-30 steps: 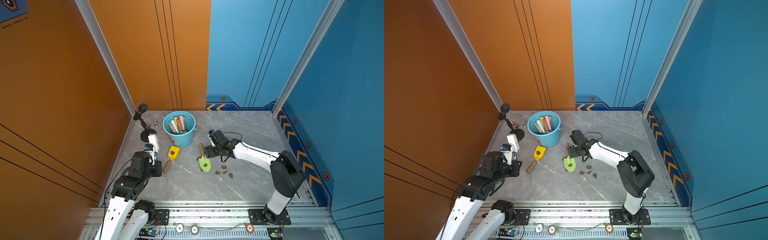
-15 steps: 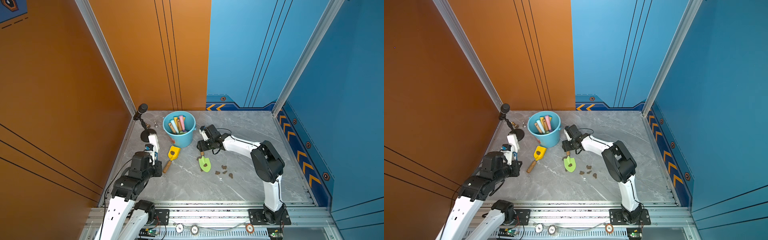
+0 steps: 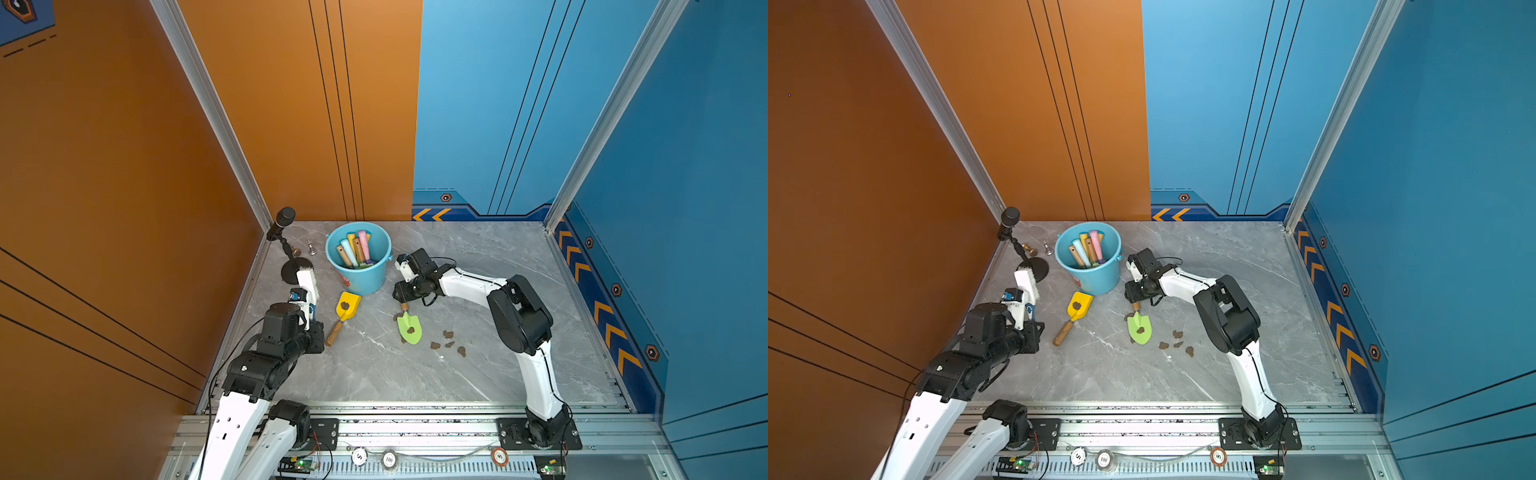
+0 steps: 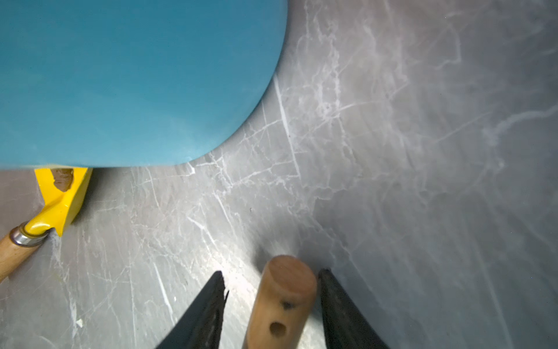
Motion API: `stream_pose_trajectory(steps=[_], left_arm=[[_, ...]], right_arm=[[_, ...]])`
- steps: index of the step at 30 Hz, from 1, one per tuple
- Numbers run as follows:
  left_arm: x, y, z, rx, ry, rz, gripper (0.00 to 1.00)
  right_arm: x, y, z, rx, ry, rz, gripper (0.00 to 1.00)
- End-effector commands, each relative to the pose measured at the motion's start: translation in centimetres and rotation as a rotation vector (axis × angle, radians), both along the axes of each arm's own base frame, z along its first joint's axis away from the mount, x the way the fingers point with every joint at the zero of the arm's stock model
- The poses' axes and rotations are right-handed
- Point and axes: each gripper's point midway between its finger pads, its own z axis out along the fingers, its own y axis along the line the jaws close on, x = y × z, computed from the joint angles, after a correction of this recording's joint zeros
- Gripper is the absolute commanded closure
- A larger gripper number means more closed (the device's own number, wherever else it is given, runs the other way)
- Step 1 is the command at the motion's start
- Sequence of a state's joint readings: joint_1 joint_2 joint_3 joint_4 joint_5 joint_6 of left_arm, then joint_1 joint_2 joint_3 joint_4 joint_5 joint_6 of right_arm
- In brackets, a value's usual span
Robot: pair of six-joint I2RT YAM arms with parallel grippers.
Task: Brush the soil off the hand trowel and place it into the bucket
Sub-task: Pick up the hand trowel from the center of the board.
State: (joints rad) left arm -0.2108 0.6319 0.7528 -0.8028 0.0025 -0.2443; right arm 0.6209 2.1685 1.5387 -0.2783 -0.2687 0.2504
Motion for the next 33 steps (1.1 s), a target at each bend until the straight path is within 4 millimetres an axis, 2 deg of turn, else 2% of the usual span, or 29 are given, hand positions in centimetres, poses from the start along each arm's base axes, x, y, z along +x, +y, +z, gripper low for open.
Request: stream_pose_trajectory(steps=[1, 6, 12, 23, 29, 32, 33], left_arm=[[0.2, -0.1, -0.2, 0.005, -0.003, -0.005, 1.0], [0.3, -0.2, -0.3, 0.005, 0.005, -0.009, 1.0], [0.3, -0.2, -0.4, 0.005, 0.007, -0.009, 1.0], [0.4, -0.3, -0.4, 0.003, 0.011, -0.013, 1.0], [0.4, -0.5, -0.4, 0.0, 0.01, -0.021, 1.0], [0.3, -0.9, -0.3, -0.007, 0.008, -0.05, 1.0], [0.3, -1.1, -0.2, -0.003, 0.005, -0.06, 1.0]], right_arm=[[0.3, -0.1, -0.5, 0.014, 0.026, 0.012, 0.49], [0.6, 0.0, -0.7, 0.038, 0.056, 0.027, 0.5], [0.4, 0.0, -1.0, 0.065, 0.087, 0.04, 0.56], [0.7, -0.5, -0.2, 0.067, 0.057, 0.014, 0.75], [0.9, -1.0, 1.9, 0.072, 0.013, -0.023, 0.83], [1.3, -2.0, 3.6, 0.052, -0.019, -0.09, 0.88], [1.4, -2.4, 4.8, 0.053, -0.039, -0.125, 0.88]])
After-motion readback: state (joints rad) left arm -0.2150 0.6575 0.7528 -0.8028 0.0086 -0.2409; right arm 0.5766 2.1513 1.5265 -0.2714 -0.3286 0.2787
